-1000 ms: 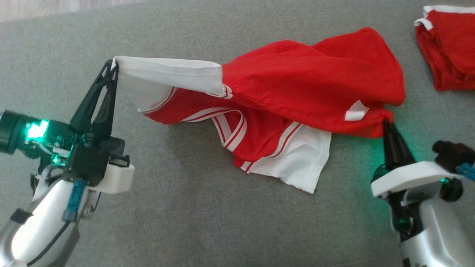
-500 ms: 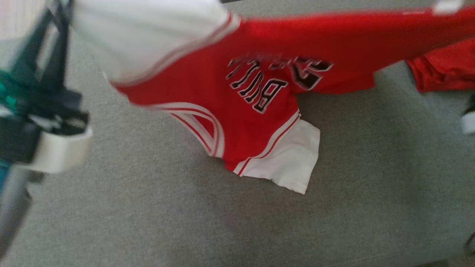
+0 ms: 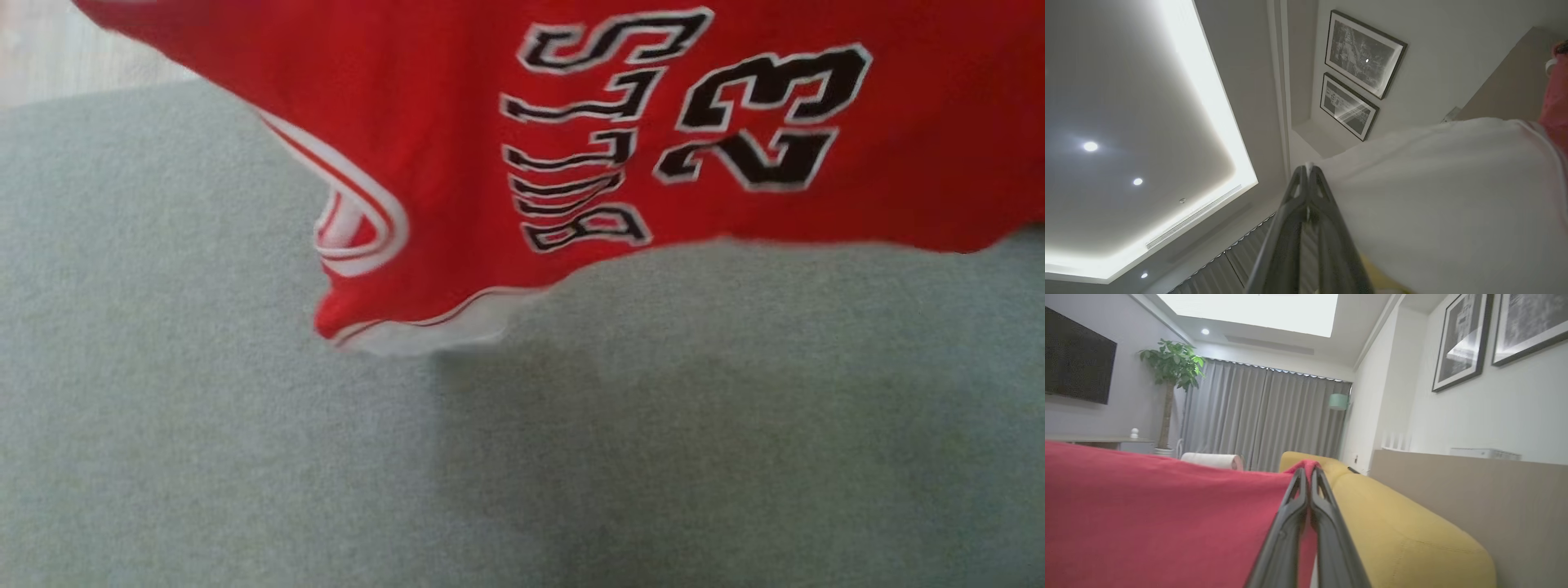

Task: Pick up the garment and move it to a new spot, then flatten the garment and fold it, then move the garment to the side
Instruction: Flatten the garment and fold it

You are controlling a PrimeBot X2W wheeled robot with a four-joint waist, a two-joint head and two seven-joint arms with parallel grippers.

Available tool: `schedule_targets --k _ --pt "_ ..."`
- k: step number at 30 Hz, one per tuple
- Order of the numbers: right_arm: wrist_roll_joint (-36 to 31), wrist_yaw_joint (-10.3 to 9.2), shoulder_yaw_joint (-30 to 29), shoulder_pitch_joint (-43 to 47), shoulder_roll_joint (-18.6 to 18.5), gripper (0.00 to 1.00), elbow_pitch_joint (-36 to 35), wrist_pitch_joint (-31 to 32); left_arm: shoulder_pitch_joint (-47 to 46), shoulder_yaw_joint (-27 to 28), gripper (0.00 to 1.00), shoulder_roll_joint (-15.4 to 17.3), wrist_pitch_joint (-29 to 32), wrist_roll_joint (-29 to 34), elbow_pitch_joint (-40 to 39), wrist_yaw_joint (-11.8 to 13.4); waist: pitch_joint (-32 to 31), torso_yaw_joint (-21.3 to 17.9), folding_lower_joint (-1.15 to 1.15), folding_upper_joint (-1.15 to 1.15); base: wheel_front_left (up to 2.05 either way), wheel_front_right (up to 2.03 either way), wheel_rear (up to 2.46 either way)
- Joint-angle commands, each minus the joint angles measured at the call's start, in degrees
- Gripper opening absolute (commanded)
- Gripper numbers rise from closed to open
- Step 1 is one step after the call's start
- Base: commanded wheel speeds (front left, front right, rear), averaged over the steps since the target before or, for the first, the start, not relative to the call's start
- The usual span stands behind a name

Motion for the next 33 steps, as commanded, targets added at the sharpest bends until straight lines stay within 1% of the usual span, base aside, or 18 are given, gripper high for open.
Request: schedule_targets --k 1,5,8,12,15,16,19,21,24,26,29,33 --pt "2.40 -0.04 2.32 -3.54 -0.99 0.00 1.35 1.46 -4.64 2.24 0.00 2.19 0.90 -0.86 2.81 -1.74 0.91 0.76 0.01 0.00 0.00 0.00 0.00" --pt "4.90 -0.04 6.82 -10.10 -0.93 0.00 8.89 3.38 -10.11 -0.34 0.00 0.03 1.94 -2.02 11.61 -5.25 3.89 2.56 0.01 0.00 0.00 0.00 0.00" --pt "5.73 -0.04 10.31 -15.38 -0.85 0.00 14.74 3.51 -14.87 -1.95 0.00 -1.84 1.01 -2.17 18.64 -6.71 7.47 4.05 0.01 0.00 0.00 0.00 0.00" --pt "4.88 -0.04 14.48 -23.15 -0.20 0.00 21.50 0.56 -22.37 -3.27 0.00 -3.96 -2.55 -0.64 26.96 -7.47 12.33 5.16 0.01 0.00 0.00 0.00 0.00" --pt "3.28 -0.04 16.31 -29.01 0.50 0.00 25.36 -3.85 -28.09 -3.28 0.00 -5.32 -5.10 0.56 31.42 -7.48 15.08 5.36 0.01 0.00 0.00 0.00 0.00" --pt "3.28 -0.04 16.31 -29.01 0.50 0.00 25.36 -3.85 -28.09 -3.28 0.00 -5.32 -5.10 0.56 31.42 -7.48 15.08 5.36 0.01 0.00 0.00 0.00 0.00" --pt "1.27 -0.04 17.63 -33.32 0.44 0.00 28.41 -7.96 -32.43 -2.80 0.00 -6.87 -6.77 0.61 33.91 -7.58 17.04 5.61 0.01 0.00 0.00 0.00 0.00" --pt "0.30 -0.04 18.90 -34.66 -0.15 0.00 30.05 -9.89 -33.01 -3.31 0.00 -7.73 -7.23 0.19 34.19 -8.00 17.93 5.90 0.01 0.00 0.00 0.00 0.00" --pt "0.34 -0.04 20.95 -34.46 -1.48 0.00 32.03 -11.23 -30.55 -4.00 0.00 -8.14 -7.41 -1.53 31.84 -8.62 19.31 6.32 0.01 0.00 0.00 0.00 0.00" --pt "0.82 -0.04 21.87 -32.92 -2.34 0.00 33.13 -12.11 -26.36 -4.37 0.00 -7.84 -7.43 -2.92 29.03 -8.86 19.81 6.53 0.01 0.00 0.00 0.00 0.00" --pt "2.01 -0.04 22.67 -28.83 -3.42 0.00 34.42 -13.55 -17.69 -4.96 0.00 -6.73 -7.44 -4.59 24.33 -9.02 19.95 6.72 0.01 0.00 0.00 0.00 0.00" --pt "4.34 -0.04 22.70 -20.43 -4.80 0.00 35.10 -15.55 -4.00 -4.66 0.00 -5.76 -7.44 -5.64 18.19 -9.03 18.80 6.83 0.01 0.00 0.00 0.00 0.00"
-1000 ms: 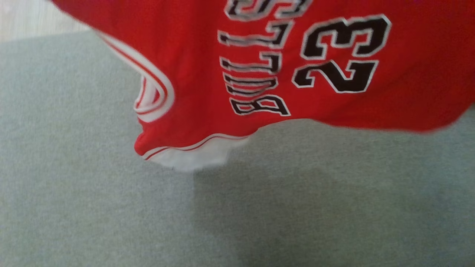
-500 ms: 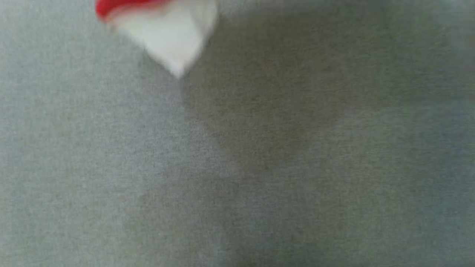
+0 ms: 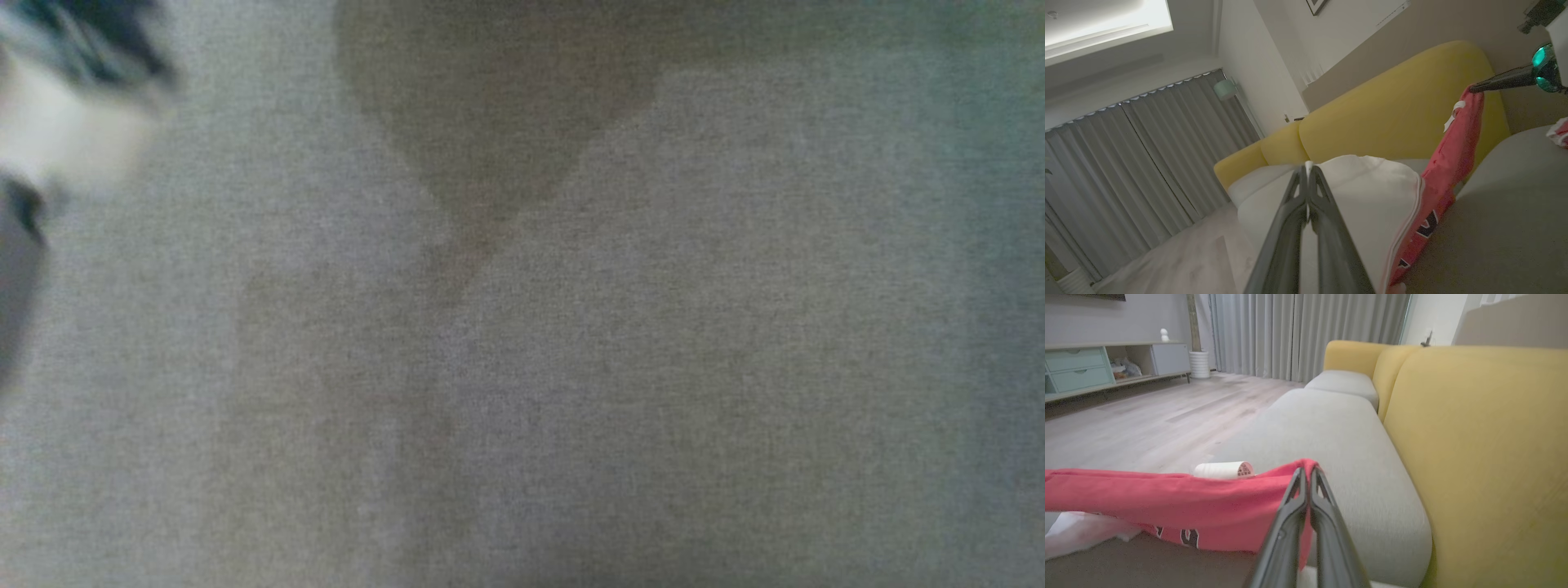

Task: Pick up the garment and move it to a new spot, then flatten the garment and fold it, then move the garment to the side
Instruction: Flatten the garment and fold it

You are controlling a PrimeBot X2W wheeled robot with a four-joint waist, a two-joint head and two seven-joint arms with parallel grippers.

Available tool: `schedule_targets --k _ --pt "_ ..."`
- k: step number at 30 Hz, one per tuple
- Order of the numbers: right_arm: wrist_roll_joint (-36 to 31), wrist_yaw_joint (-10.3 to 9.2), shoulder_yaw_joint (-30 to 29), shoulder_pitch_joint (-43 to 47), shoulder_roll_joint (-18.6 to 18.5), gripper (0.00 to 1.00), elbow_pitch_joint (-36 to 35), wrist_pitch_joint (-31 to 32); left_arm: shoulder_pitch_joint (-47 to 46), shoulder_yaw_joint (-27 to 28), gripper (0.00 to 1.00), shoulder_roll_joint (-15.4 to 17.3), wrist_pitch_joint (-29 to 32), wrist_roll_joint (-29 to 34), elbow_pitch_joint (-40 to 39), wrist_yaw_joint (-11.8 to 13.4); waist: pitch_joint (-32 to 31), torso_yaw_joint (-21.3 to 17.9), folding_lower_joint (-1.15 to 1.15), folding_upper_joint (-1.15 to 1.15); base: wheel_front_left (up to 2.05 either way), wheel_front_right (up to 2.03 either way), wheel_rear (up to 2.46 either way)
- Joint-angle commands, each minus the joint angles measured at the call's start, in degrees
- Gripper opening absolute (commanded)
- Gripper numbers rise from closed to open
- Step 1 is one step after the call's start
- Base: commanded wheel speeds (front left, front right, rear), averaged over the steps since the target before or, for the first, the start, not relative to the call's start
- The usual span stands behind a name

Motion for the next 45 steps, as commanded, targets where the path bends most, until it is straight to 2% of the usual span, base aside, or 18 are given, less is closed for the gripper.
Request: schedule_targets --k 1,7,8,11,18,24,30,34,39,45 --pt "0.67 -0.04 -0.75 2.74 -1.78 0.00 -1.56 -0.95 1.14 2.91 0.00 3.40 -0.03 -0.49 -2.87 -0.01 -0.99 0.00 0.00 0.00 0.00 0.00 0.00" --pt "2.69 -0.04 -2.91 20.73 -2.79 0.00 -3.20 -4.26 22.62 3.00 0.00 4.21 -0.03 -0.04 -9.06 2.20 -6.05 -0.62 0.00 0.00 0.00 0.00 0.00" --pt "3.16 -0.04 -3.93 26.89 -2.47 0.00 -4.23 -4.96 29.23 3.13 0.00 4.33 -0.03 -0.30 -10.47 3.31 -7.77 -1.02 0.00 0.00 0.00 0.00 0.00" --pt "3.84 -0.04 -5.22 35.39 -1.42 0.00 -6.41 -5.69 37.92 2.91 0.00 4.21 -0.03 -0.59 -12.15 4.78 -10.08 -1.52 0.00 0.00 0.00 0.00 0.00" --pt "2.52 -0.04 -10.09 51.31 1.82 0.00 -13.41 -6.17 52.20 2.92 0.00 3.12 -0.04 -1.09 -12.46 7.13 -13.72 -2.23 0.00 0.00 0.00 0.00 0.00" --pt "0.25 -0.04 -14.49 61.71 4.70 0.00 -20.44 -5.03 59.90 3.52 0.00 1.94 -0.04 -2.17 -12.21 7.44 -15.74 -2.48 0.00 0.00 0.00 0.00 0.00" --pt "-1.18 -0.04 -17.69 65.90 7.05 0.00 -24.97 -2.57 62.34 4.53 0.00 1.23 -0.04 -3.31 -12.87 6.29 -16.42 -2.42 0.00 0.00 0.00 0.00 0.00" --pt "-2.59 -0.04 -18.90 66.03 8.80 0.00 -27.07 -0.45 60.82 5.35 0.00 0.82 -0.04 -3.41 -12.67 4.98 -15.75 -2.26 0.00 0.00 0.00 0.00 0.00" --pt "-3.47 -0.04 -19.72 63.61 9.69 0.00 -28.33 0.91 54.62 5.70 0.00 0.82 -0.04 -2.24 -12.16 3.25 -13.54 -1.73 0.00 0.00 0.00 0.00 0.00" --pt "-3.48 -0.04 -20.83 57.29 9.86 0.00 -27.86 1.48 43.93 5.29 0.00 2.37 0.94 -0.64 -12.28 1.32 -9.46 -1.67 0.00 0.00 0.00 0.00 0.00"
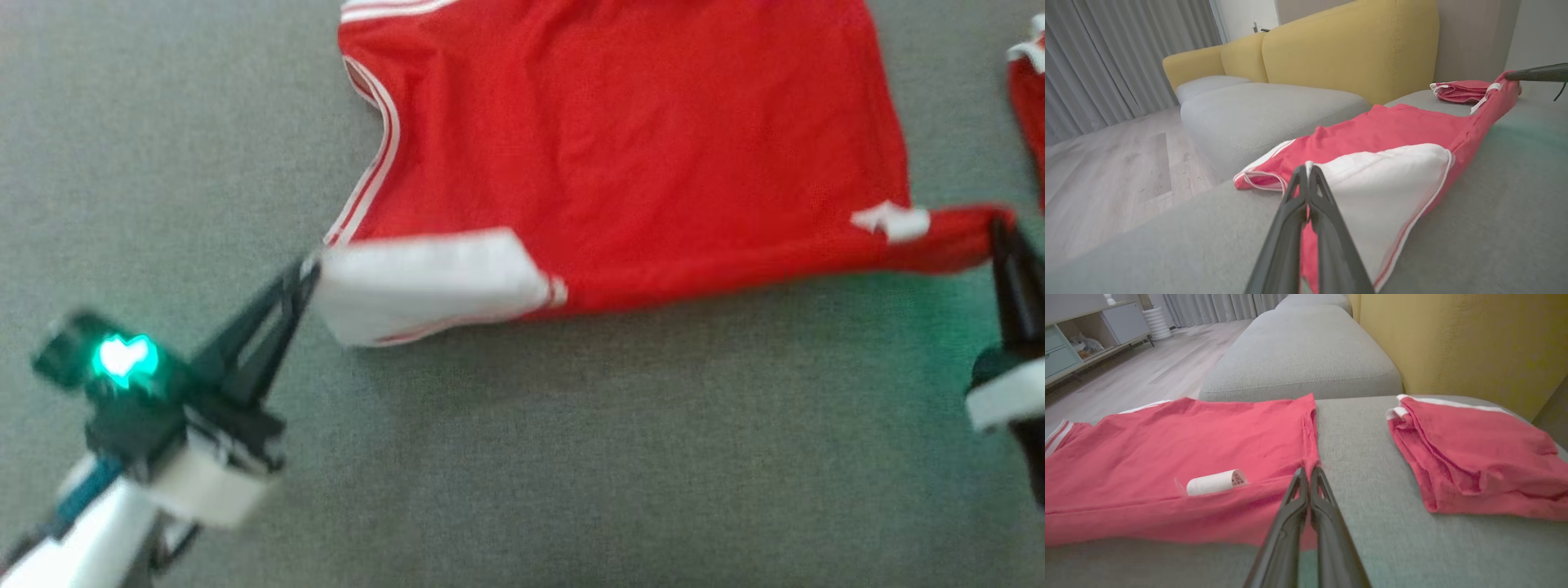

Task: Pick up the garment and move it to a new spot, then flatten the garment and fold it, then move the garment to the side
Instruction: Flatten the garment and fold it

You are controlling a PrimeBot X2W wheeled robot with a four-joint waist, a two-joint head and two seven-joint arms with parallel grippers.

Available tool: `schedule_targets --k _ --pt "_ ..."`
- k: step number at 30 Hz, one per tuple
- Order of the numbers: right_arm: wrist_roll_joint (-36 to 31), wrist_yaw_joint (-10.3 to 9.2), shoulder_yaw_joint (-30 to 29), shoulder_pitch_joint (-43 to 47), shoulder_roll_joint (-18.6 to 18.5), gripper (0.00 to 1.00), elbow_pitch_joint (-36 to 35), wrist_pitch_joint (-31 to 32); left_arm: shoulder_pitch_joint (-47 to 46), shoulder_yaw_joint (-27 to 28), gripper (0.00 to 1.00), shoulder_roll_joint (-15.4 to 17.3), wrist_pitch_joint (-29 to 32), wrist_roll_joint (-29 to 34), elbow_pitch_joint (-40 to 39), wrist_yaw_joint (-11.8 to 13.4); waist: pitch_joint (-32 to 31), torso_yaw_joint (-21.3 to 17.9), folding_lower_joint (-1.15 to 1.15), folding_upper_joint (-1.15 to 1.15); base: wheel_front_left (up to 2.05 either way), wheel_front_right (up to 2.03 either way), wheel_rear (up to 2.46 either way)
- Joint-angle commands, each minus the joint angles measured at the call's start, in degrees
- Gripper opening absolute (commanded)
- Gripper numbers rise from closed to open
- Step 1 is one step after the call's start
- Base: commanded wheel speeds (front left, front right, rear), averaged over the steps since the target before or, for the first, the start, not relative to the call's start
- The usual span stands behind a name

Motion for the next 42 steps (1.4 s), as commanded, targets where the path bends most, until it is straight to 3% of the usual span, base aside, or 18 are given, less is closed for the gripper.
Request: schedule_targets --k 1,7,13,15,16,17,25,30,36,42 --pt "-0.26 -0.04 0.18 -1.77 -1.61 0.00 -1.47 0.22 -4.33 2.39 0.00 2.48 0.39 0.52 -1.66 -0.28 1.68 0.12 -0.01 0.00 0.00 0.00 0.00" --pt "-0.62 -0.04 0.71 -9.25 -2.03 0.00 0.40 1.38 -16.22 1.20 0.00 3.71 1.76 1.46 -0.04 -1.22 5.14 0.01 -0.01 0.00 0.00 0.00 0.00" --pt "-1.28 -0.04 3.41 -16.80 -2.59 0.00 4.45 2.61 -26.89 -1.94 0.00 3.12 1.71 2.00 6.82 -1.57 8.60 0.18 -0.01 0.00 0.00 0.00 0.00" --pt "-1.50 -0.04 4.16 -18.29 -2.62 0.31 5.84 2.60 -28.99 -2.72 0.00 2.49 1.24 2.16 9.13 -1.60 9.27 0.24 -0.01 0.00 0.00 0.00 0.00" --pt "-1.54 -0.04 4.51 -18.81 -2.55 0.61 6.71 2.70 -29.78 -2.94 0.35 2.02 0.94 2.20 10.29 -1.61 9.44 0.27 -0.01 0.00 0.00 0.00 0.00" --pt "-1.65 -0.04 4.65 -19.30 -2.43 1.00 7.59 2.59 -30.41 -2.96 1.00 1.48 0.65 2.32 11.40 -1.50 9.56 0.30 -0.01 0.00 0.00 0.00 0.00" --pt "-2.38 -0.04 5.71 -20.62 -1.01 1.00 11.62 -1.10 -26.53 -1.06 1.00 -3.46 -0.71 0.67 13.98 3.50 7.90 0.19 -0.01 0.00 0.00 0.00 0.00" --pt "-1.97 -0.04 6.07 -18.82 0.15 1.00 13.90 -3.74 -16.86 0.93 1.00 -7.78 -0.87 -3.75 12.53 7.24 5.14 0.34 -0.01 0.00 0.00 0.00 0.00" --pt "-0.66 -0.04 7.08 -16.45 1.41 1.00 16.59 -5.92 -7.96 0.68 1.00 -10.86 -0.66 -7.03 15.17 8.82 1.71 -0.02 -0.01 0.00 0.00 0.00 0.00" --pt "0.28 -0.04 8.26 -16.02 1.92 1.00 18.21 -6.97 -6.20 0.14 1.00 -11.99 3.22 -9.24 21.07 9.54 0.57 -1.05 -0.01 0.00 0.00 0.00 0.00"
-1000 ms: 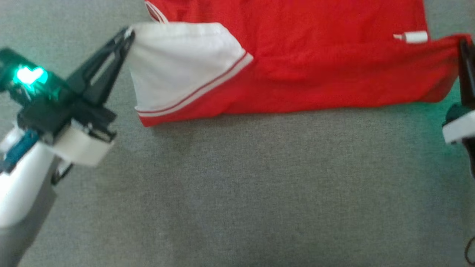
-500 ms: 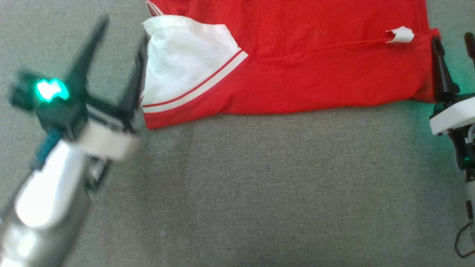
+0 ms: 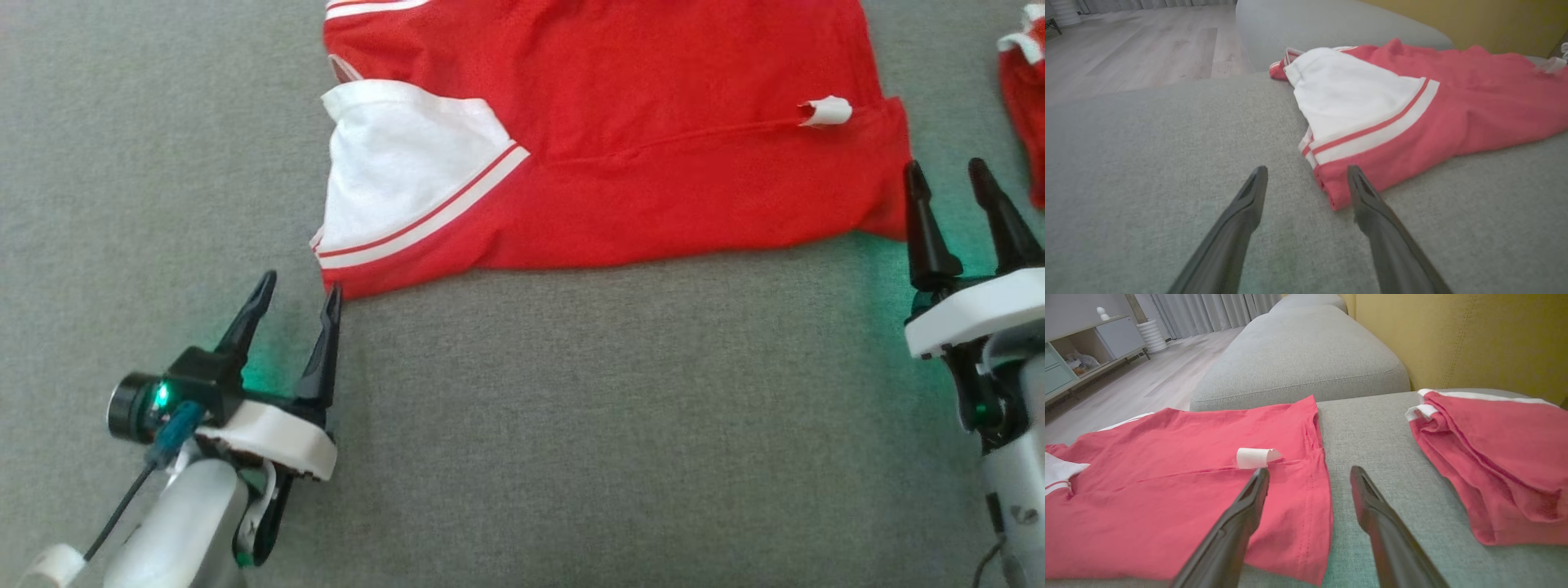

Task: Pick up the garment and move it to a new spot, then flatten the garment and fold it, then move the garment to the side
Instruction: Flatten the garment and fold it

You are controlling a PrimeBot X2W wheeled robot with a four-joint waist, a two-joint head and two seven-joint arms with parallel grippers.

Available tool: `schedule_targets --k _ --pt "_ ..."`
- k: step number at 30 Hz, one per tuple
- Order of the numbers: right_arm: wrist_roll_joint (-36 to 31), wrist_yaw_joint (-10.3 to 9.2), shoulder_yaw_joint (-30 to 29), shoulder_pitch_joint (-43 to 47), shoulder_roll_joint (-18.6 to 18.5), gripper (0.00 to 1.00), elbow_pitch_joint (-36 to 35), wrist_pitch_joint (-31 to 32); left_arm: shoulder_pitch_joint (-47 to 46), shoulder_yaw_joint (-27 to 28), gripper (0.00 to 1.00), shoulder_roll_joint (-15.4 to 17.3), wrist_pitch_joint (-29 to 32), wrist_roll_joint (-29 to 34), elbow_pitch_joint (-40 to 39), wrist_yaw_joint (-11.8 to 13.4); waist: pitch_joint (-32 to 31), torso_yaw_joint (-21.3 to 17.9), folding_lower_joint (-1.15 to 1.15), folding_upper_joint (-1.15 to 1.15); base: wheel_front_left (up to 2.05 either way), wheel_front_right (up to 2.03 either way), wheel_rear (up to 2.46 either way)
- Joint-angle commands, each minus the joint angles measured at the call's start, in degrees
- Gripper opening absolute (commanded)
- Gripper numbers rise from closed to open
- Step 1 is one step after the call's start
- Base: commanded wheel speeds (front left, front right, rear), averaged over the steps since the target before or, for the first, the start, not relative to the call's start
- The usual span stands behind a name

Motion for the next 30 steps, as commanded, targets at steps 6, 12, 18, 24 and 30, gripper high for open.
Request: schedule_targets --k 6,12,18,24,30 --pt "1.00 -0.04 1.75 -0.39 -0.59 1.00 -0.44 -1.25 -2.76 0.88 1.00 0.36 2.19 -0.58 3.43 -0.56 0.82 -1.30 0.01 0.00 0.00 0.00 0.00" --pt "1.35 -0.04 1.78 -0.59 -1.09 1.00 1.03 -1.65 -4.06 -1.37 0.00 -0.22 2.98 -0.49 5.54 -3.03 1.30 -1.47 0.01 0.00 0.00 0.00 0.00" --pt "2.35 -0.04 1.81 -0.99 -1.10 1.00 3.99 -0.97 -4.11 -1.73 0.00 0.22 0.90 -0.35 3.36 -3.77 0.83 -0.01 0.01 0.00 0.00 0.00 0.00" --pt "3.34 -0.04 2.54 -2.22 -1.46 1.00 8.12 0.84 -4.13 -1.81 0.00 1.18 0.93 0.01 0.17 -3.28 0.59 1.44 0.01 0.00 0.00 0.00 0.00" --pt "5.38 -0.04 4.42 -2.00 -2.37 0.00 9.90 3.71 -3.91 -1.63 0.00 1.80 1.03 0.01 -1.35 -2.61 0.04 1.96 0.01 0.00 0.00 0.00 0.00"
